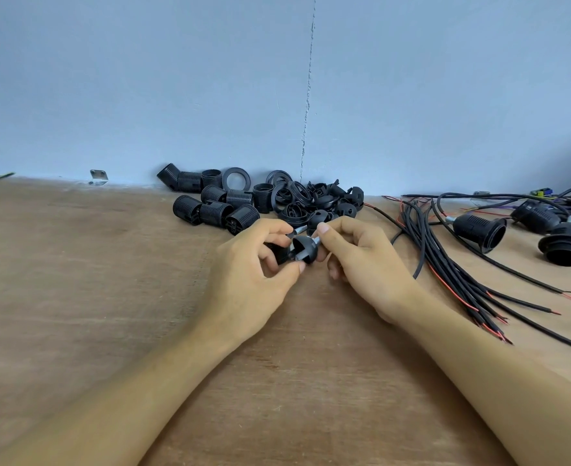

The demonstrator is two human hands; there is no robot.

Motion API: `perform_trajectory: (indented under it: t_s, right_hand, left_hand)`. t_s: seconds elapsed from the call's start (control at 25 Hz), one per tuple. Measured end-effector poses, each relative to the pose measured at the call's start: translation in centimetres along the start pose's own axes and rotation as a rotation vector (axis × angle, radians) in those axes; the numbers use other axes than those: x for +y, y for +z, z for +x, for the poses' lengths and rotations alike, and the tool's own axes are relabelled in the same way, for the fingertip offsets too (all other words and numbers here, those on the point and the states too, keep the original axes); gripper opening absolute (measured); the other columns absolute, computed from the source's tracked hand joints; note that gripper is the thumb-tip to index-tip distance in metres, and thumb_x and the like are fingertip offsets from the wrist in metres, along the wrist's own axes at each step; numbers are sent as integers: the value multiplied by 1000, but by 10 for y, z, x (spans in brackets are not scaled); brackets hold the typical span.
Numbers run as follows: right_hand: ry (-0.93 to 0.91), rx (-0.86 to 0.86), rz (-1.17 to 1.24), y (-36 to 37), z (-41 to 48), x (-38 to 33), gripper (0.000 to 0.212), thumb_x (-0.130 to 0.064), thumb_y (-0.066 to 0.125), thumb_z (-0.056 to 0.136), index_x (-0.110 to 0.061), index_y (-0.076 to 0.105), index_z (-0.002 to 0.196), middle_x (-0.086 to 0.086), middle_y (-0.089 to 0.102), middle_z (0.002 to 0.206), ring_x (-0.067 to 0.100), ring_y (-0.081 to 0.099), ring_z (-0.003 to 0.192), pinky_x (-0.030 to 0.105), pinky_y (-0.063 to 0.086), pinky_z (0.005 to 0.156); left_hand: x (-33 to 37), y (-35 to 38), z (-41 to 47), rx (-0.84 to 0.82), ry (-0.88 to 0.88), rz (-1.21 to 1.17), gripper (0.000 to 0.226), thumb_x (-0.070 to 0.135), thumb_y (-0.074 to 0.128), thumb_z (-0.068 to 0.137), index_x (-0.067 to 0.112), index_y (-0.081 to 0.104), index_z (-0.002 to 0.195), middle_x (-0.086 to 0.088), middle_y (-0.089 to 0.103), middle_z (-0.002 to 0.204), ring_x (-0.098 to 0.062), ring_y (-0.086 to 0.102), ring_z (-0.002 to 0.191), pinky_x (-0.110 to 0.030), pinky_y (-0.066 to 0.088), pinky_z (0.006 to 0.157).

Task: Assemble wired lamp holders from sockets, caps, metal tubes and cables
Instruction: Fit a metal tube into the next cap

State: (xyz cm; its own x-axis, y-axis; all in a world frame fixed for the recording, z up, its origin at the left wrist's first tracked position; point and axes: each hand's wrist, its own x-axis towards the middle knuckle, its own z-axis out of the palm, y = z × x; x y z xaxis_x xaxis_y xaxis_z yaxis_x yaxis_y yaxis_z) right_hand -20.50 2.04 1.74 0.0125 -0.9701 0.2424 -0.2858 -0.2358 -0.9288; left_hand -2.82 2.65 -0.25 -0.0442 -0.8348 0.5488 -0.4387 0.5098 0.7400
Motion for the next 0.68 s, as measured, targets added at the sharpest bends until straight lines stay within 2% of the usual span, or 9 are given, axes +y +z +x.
perform_trajectory:
  t_s: [0.08,0.16,0.28,0.4,0.52,0.6,0.68]
  right_hand:
    - [11,32,10,-1,1,0,21,-29,57,102,-18,68,88,-4,67,69,12,51,50,16,41,49]
    - [40,25,69,-2,2,0,18,-26,57,102,-18,69,89,-3,69,71,11,52,50,18,41,48]
    - [110,-85,214,-1,2,-4,19,-21,55,103,-14,67,91,0,70,75,10,50,51,21,37,47]
    - [161,-190,332,-1,2,-7,27,-18,52,104,-16,66,81,2,67,75,10,48,53,21,35,48]
    - [187,-313,404,-1,1,-8,26,-16,49,104,-13,63,83,2,64,74,10,51,53,22,34,48]
    - [165,-357,331,-1,0,-8,20,-15,49,105,-12,60,88,-2,64,68,11,55,53,23,35,48]
    - [117,-322,204,1,-3,-9,19,-17,53,103,-16,62,86,-8,65,63,11,56,52,22,36,47]
  left_hand:
    - [-1,0,1,-5,-7,7,45,16,89,75,31,68,112,17,70,93,-5,62,63,-10,47,64]
    - [-1,0,0,-37,-7,31,49,23,89,74,35,66,116,19,67,98,-7,62,71,-8,45,66]
    - [0,0,-2,-50,21,85,55,36,87,75,39,62,124,19,60,107,-8,60,83,-7,42,72]
    - [3,0,1,5,-5,-5,56,37,87,78,41,62,128,15,61,111,-9,62,74,-10,45,70]
    - [7,-2,1,-14,-66,-117,49,45,83,76,43,66,122,17,70,99,-6,65,71,-16,49,63]
    - [8,-3,0,-32,-75,-117,42,48,80,74,42,70,114,14,72,87,-8,66,72,-19,50,60]
    - [8,-2,-1,-24,-94,-123,42,47,81,72,39,69,112,12,73,89,-9,65,74,-20,50,63]
